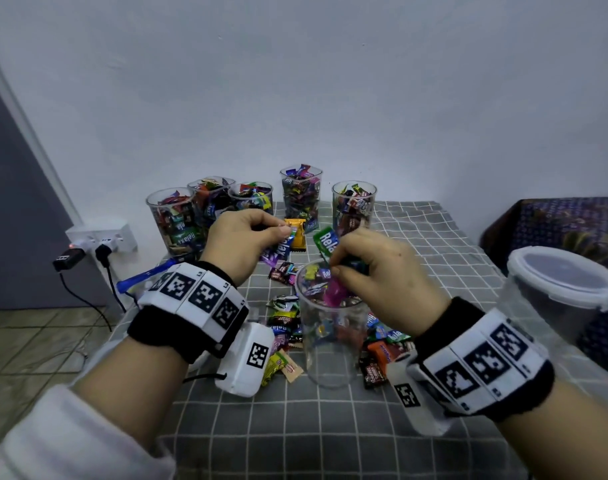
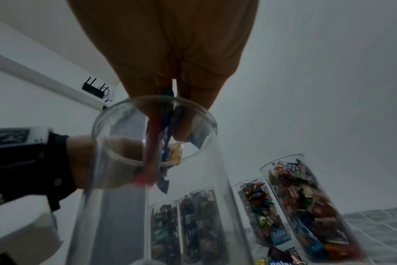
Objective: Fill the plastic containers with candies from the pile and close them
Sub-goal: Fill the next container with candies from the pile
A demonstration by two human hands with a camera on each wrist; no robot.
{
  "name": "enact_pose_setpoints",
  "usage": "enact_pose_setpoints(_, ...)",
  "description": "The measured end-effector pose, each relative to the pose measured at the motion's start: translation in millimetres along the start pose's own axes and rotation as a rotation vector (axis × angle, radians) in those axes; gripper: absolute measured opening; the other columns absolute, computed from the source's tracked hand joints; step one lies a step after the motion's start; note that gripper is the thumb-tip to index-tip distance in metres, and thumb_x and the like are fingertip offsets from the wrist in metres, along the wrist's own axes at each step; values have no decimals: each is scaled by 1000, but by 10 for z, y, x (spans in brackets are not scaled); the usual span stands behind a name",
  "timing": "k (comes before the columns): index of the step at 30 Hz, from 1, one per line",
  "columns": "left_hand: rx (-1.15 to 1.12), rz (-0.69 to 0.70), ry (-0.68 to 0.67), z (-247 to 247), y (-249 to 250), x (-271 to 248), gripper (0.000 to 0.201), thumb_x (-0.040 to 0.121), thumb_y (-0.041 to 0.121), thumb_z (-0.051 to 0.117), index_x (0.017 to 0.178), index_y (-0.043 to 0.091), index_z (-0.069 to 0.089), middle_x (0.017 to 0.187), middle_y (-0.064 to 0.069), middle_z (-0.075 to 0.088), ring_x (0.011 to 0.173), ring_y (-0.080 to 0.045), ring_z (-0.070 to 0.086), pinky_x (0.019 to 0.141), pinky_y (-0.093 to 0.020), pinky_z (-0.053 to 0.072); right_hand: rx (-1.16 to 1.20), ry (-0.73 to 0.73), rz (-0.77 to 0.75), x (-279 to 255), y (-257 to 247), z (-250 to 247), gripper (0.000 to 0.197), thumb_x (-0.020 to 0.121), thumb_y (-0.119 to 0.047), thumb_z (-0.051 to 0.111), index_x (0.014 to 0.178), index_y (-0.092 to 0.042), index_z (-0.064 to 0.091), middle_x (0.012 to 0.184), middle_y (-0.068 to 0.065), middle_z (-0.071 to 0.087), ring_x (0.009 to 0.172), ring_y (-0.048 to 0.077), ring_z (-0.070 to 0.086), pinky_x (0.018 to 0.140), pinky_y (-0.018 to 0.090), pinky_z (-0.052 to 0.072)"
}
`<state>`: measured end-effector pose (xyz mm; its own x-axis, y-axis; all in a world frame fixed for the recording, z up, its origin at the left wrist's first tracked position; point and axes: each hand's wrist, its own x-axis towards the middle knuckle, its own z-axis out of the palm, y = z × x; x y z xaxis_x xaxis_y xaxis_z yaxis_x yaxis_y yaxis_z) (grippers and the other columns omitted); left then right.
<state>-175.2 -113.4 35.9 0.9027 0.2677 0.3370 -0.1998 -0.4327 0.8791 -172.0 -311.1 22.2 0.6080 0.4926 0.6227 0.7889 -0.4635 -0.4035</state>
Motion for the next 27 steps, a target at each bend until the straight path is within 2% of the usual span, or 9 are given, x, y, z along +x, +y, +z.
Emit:
enact_pose_setpoints(4, -37, 25, -14, 2, 83, -26, 13, 80, 9, 70, 71, 18, 66, 75, 3, 65, 69, -5, 60, 66, -9, 50, 0, -35, -12, -61, -6, 21, 7, 75, -14, 57, 74, -10, 63, 76, -7, 55, 74, 4, 46, 69, 6, 35)
enact_pose_setpoints(6, -44, 41, -15, 12, 123, -41, 13, 80, 9, 71, 72, 18, 66, 74, 3, 66, 69, -4, 60, 65, -8, 50, 21, -48, 0, -79, -17, 17, 8, 76, -15, 57, 75, -10, 63, 83, -2, 62, 74, 7, 53, 71, 13, 43)
enact_pose_setpoints(8, -51, 58, -15, 25, 161, -57, 12, 79, 9, 71, 72, 18, 67, 74, 3, 66, 68, -2, 60, 64, -8, 49, 70, -37, 25, -106, -34, 16, 9, 78, -17, 57, 76, -10, 63, 91, 3, 65, 82, 14, 60, 76, 32, 52)
enact_pose_setpoints(11, -55, 74, -26, 34, 210, -77, 13, 79, 9, 71, 72, 18, 67, 75, 4, 66, 67, 1, 60, 66, -8, 49, 147, 70, 73, -176, -43, 12, 14, 80, -22, 57, 86, -11, 64, 104, -2, 63, 95, 9, 59, 84, 33, 53)
enact_pose_setpoints(15, -79, 92, -58, 72, 287, -130, 17, 79, 7, 71, 70, 20, 66, 74, 4, 66, 64, 1, 60, 68, -13, 51, 357, -53, 330, -265, 39, -18, 79, 63, -58, 68, 131, -26, 45, 132, -13, 45, 119, 1, 45, 100, 22, 38)
enact_pose_setpoints(18, -74, 101, -103, 146, 325, -187, 15, 78, 8, 72, 69, 19, 67, 70, 6, 65, 61, 2, 59, 64, -13, 49, 548, -204, 452, -293, 135, 31, 114, 47, -58, 79, 143, -25, 27, 142, -10, 40, 125, 2, 45, 105, 25, 38)
enact_pose_setpoints(21, -37, 93, -164, 243, 303, -241, 11, 77, 11, 73, 71, 18, 68, 71, 5, 66, 66, -6, 60, 66, -21, 49, 721, -224, 457, -328, 174, 128, 88, 54, -31, 90, 127, -27, 40, 124, -8, 56, 109, -5, 57, 89, 12, 45)
enact_pose_setpoints(24, 38, 100, -206, 312, 256, -275, 13, 78, 14, 73, 69, 23, 68, 69, 4, 66, 63, -7, 59, 66, -26, 49, 823, -158, 469, -392, 203, 215, 70, 58, -13, 84, 117, -23, 47, 112, -1, 64, 104, 5, 63, 85, 19, 49)
enact_pose_setpoints(27, 173, 151, -244, 344, 240, -314, 10, 78, 20, 74, 71, 25, 69, 69, 9, 65, 65, -5, 58, 69, -26, 50, 837, -148, 461, -439, 209, 227, 66, 61, -15, 78, 120, -21, 47, 114, 1, 65, 106, 10, 63, 88, 22, 50)
